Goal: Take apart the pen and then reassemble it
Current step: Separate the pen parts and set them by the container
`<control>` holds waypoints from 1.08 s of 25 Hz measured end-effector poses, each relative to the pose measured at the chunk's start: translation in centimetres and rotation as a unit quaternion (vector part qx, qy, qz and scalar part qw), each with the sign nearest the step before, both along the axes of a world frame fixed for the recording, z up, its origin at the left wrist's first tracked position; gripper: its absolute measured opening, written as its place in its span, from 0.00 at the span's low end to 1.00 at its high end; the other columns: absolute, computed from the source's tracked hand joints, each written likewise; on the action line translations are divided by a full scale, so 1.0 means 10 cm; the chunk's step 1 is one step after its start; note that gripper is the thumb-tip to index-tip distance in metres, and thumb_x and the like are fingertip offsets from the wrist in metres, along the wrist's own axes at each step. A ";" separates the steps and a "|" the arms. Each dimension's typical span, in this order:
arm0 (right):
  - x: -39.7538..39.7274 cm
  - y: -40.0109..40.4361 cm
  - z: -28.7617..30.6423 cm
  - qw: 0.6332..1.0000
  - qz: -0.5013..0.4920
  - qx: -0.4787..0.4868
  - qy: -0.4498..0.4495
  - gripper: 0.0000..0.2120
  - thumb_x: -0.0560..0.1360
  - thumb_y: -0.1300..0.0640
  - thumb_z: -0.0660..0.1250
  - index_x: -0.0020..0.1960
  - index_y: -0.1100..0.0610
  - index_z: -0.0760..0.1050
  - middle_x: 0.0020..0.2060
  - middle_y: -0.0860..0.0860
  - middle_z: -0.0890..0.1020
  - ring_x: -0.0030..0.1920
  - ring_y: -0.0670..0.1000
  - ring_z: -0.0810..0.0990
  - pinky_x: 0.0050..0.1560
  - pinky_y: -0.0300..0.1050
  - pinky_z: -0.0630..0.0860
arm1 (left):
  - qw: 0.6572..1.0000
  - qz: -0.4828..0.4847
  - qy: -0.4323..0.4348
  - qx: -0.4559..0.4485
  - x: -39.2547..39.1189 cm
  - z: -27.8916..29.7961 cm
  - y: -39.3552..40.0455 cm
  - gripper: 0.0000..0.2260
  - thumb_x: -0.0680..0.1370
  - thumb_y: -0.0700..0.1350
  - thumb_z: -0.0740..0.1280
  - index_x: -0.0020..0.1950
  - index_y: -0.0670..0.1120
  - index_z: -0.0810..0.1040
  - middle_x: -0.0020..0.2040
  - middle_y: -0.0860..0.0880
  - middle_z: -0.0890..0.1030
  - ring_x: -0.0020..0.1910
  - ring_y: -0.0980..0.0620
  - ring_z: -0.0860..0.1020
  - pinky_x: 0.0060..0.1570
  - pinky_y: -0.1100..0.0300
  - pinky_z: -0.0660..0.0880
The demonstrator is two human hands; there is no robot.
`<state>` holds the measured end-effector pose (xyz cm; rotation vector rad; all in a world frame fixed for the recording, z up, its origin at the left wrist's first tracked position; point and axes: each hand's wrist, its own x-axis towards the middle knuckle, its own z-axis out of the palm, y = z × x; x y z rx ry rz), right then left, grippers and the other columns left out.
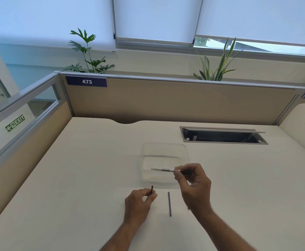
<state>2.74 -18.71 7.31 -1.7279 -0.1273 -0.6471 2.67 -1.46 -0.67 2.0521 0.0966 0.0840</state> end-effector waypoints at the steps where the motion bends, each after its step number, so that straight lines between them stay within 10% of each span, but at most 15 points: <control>1: 0.01 -0.02 -0.04 0.998 -0.003 0.049 0.037 0.12 0.70 0.65 0.77 0.41 0.51 0.78 0.39 0.50 0.86 0.40 0.52 0.86 0.43 0.42 0.83 | 0.998 -0.007 0.024 -0.052 0.01 0.03 -0.01 0.05 0.73 0.47 0.75 0.39 0.58 0.85 0.38 0.64 0.85 0.43 0.62 0.82 0.47 0.58 0.76; 5: 0.02 -0.10 -0.24 0.974 -0.011 0.180 0.140 0.13 0.67 0.72 0.76 0.34 0.57 0.77 0.35 0.55 0.85 0.37 0.58 0.85 0.40 0.46 0.82 | 0.959 -0.036 0.090 -0.265 0.03 0.27 -0.12 0.04 0.73 0.47 0.74 0.46 0.54 0.87 0.48 0.62 0.86 0.53 0.64 0.81 0.52 0.70 0.74; 11: -0.09 -0.05 -0.43 0.956 0.011 0.189 0.225 0.14 0.66 0.70 0.78 0.46 0.59 0.78 0.36 0.57 0.85 0.40 0.59 0.84 0.44 0.55 0.83 | 0.891 -0.062 0.141 -0.427 0.06 0.54 -0.29 0.15 0.70 0.55 0.71 0.55 0.53 0.84 0.57 0.58 0.84 0.60 0.59 0.77 0.62 0.50 0.73; 20: -0.10 0.03 -0.23 0.982 0.042 -0.120 0.141 0.18 0.66 0.53 0.80 0.54 0.46 0.81 0.46 0.40 0.85 0.49 0.42 0.83 0.46 0.33 0.79 | 0.926 -0.014 0.028 -0.375 0.10 0.57 -0.38 0.07 0.75 0.45 0.73 0.51 0.52 0.86 0.51 0.57 0.86 0.54 0.60 0.82 0.46 0.72 0.76; 27: 0.08 0.02 -0.13 0.978 0.027 -0.179 0.101 0.16 0.70 0.62 0.77 0.43 0.39 0.83 0.37 0.40 0.86 0.39 0.44 0.84 0.42 0.37 0.79 | 0.955 0.012 -0.013 -0.297 0.17 0.53 -0.32 0.10 0.72 0.40 0.76 0.50 0.52 0.86 0.50 0.56 0.87 0.52 0.53 0.84 0.55 0.55 0.78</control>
